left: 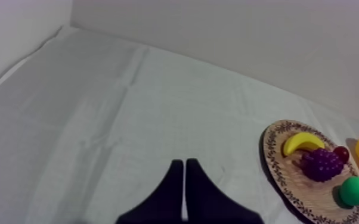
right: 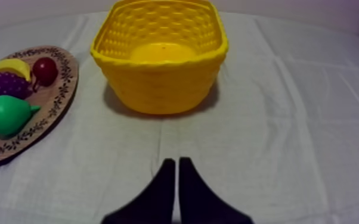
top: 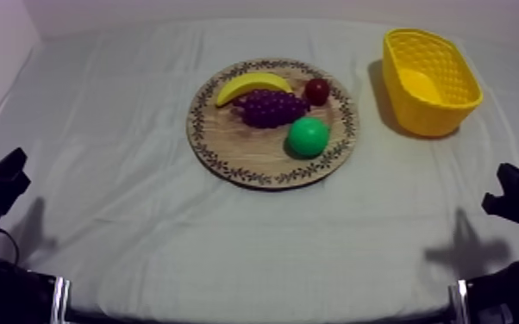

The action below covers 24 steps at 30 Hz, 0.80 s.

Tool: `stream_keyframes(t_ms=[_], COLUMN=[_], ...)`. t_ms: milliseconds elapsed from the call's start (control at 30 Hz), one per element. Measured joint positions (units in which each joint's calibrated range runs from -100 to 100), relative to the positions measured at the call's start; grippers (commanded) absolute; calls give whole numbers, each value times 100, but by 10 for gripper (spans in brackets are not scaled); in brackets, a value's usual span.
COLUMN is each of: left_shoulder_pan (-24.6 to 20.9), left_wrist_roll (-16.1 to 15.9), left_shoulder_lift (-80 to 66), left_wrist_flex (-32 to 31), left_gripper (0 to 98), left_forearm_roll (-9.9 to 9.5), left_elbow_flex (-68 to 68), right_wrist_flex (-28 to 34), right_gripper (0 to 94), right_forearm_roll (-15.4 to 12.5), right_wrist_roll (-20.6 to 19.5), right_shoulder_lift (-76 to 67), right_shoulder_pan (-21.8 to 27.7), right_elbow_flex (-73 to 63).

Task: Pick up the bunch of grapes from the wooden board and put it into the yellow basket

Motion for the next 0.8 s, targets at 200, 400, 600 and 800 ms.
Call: stream_keyframes(t_ms=[200,400,600,800], left_shoulder_pan=[0,0,0,0], left_wrist_roll=[0,0,0,0], left_shoulder_lift=[0,0,0,0], left_wrist_flex=[0,0,0,0], left_gripper=[1,1,1,1], left_forearm_roll=[0,0,0,0], left_elbow_flex=[0,0,0,0], right_wrist_flex=[-473,-404,-444,-444], right_gripper=[4,4,4,4], right_forearm_roll=[-5,-5,-17,-11], right_wrist_roll=[232,390,361,392], right_shoulder_lift=[-7,-7,-7,-7], right_shoulder_pan=[-255,-288,-288,-327], right_elbow_flex=[87,87,87,80])
